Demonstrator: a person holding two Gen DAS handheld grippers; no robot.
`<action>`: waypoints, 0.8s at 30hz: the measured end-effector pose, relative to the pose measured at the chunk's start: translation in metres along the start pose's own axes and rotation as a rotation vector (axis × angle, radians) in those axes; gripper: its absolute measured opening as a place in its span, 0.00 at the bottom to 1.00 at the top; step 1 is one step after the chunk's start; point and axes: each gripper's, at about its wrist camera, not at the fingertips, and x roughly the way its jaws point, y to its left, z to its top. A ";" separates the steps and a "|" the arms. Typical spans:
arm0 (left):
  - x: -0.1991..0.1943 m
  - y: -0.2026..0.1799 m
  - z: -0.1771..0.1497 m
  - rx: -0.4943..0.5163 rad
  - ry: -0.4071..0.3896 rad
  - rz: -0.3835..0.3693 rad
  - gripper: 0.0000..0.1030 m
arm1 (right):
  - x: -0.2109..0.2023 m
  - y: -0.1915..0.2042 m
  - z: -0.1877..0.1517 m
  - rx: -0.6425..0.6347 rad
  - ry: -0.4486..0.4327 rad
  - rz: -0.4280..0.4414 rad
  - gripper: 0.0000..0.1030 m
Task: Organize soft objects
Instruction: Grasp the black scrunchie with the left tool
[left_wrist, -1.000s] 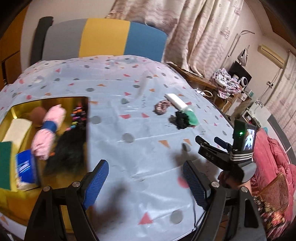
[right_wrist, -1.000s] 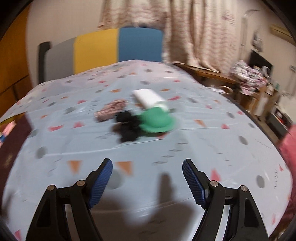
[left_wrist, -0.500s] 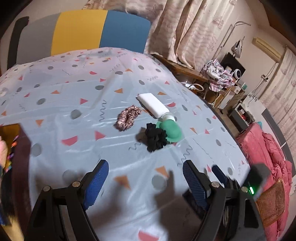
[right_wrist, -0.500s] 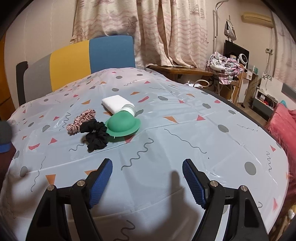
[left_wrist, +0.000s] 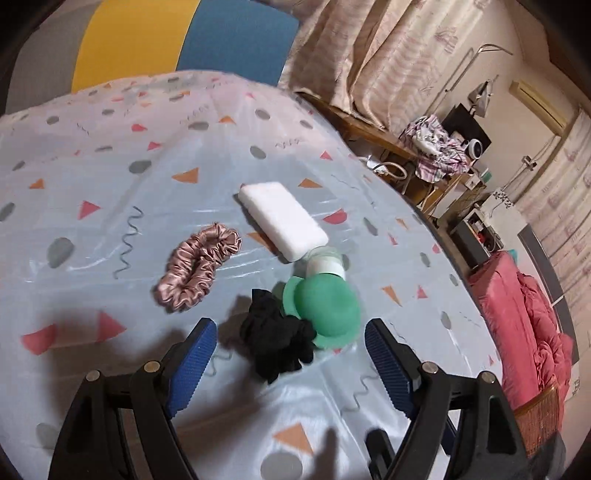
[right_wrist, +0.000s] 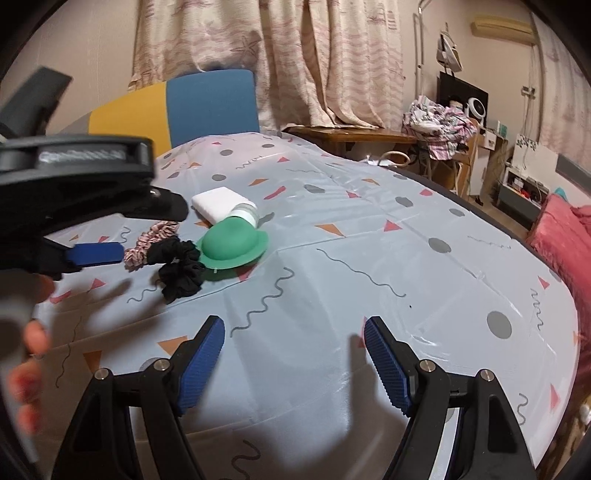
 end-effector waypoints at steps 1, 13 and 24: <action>0.009 0.001 0.000 -0.008 0.016 0.004 0.81 | 0.000 -0.001 0.000 0.004 0.000 0.000 0.76; 0.034 0.011 -0.016 -0.006 0.025 -0.078 0.33 | 0.003 -0.005 -0.002 0.028 0.020 0.006 0.76; -0.013 0.053 -0.048 -0.046 -0.060 0.016 0.22 | 0.005 -0.010 -0.003 0.050 0.031 0.017 0.76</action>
